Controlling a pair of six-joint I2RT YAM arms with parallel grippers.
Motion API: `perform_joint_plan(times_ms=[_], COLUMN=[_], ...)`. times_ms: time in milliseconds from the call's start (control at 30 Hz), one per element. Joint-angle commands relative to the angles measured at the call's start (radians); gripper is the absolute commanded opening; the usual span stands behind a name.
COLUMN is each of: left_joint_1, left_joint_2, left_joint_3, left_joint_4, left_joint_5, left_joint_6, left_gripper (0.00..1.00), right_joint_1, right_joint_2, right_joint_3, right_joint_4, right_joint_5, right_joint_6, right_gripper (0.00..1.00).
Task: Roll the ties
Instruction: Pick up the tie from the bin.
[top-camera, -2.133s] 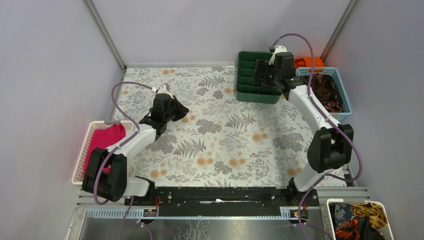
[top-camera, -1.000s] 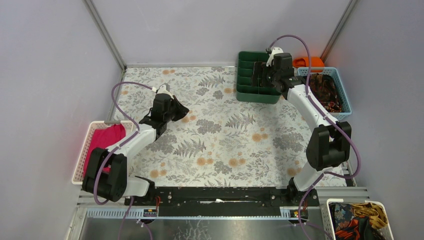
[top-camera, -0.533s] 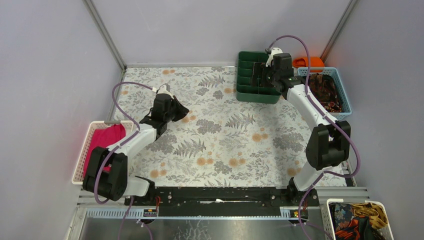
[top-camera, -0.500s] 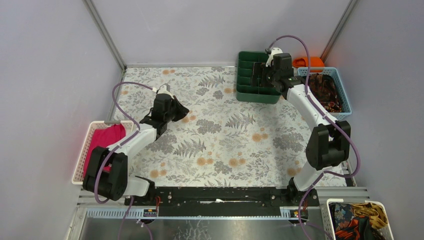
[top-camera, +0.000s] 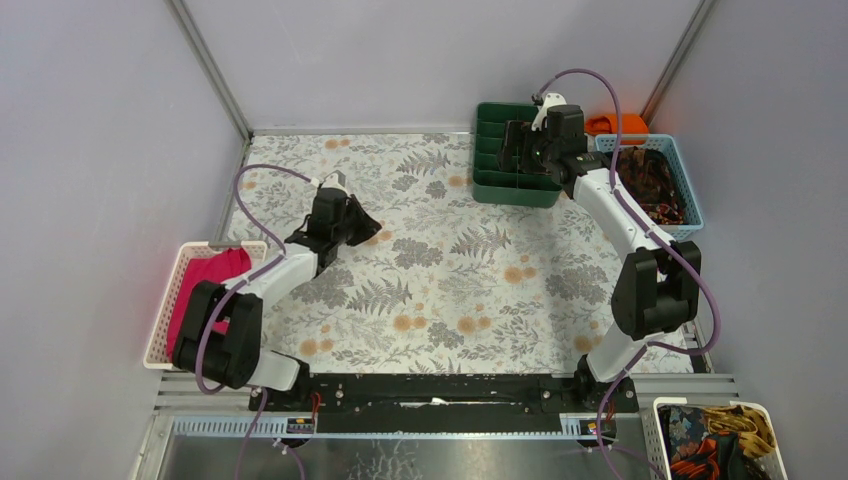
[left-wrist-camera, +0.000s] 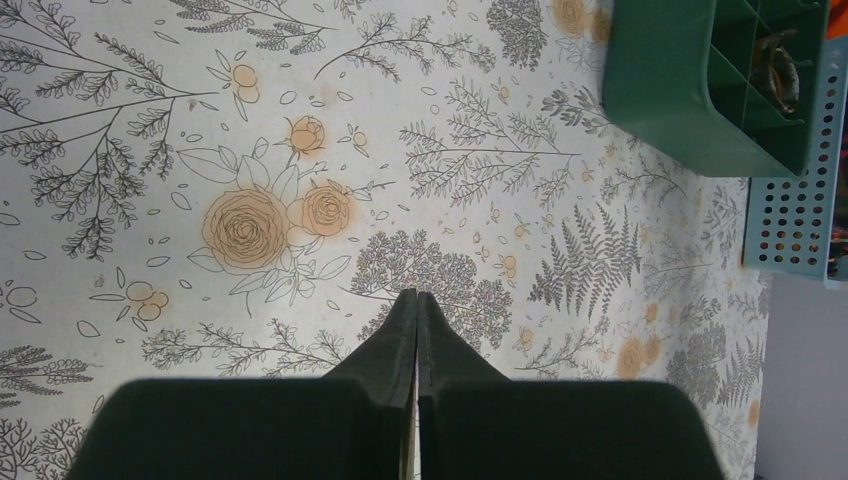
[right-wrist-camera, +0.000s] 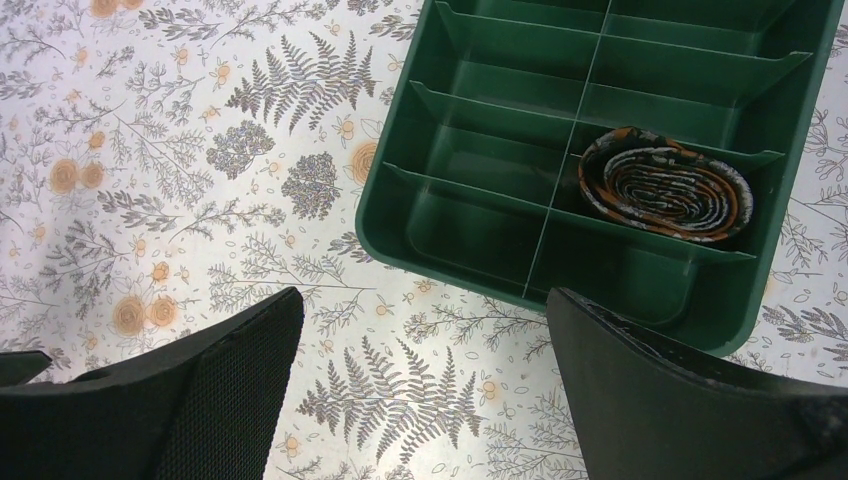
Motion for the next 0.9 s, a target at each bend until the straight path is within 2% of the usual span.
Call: perform_joint_plan(times_ms=[0,867], left_joint_1=[-0.001,0.0], left_joint_2=[-0.024,-0.065], left_joint_3=[0.028,0.015], left_joint_4=[0.002,-0.021], left_joint_5=[0.001,-0.025], left_joint_6=[0.006,0.012], left_gripper=[0.0,0.0], right_joint_1=[0.002,0.002], right_joint_2=[-0.021,-0.035], right_joint_3=[0.023,0.003], right_joint_4=[0.029,0.053], right_joint_5=[-0.007,-0.049], right_joint_6=[-0.004,0.006], right_gripper=[1.0,1.0])
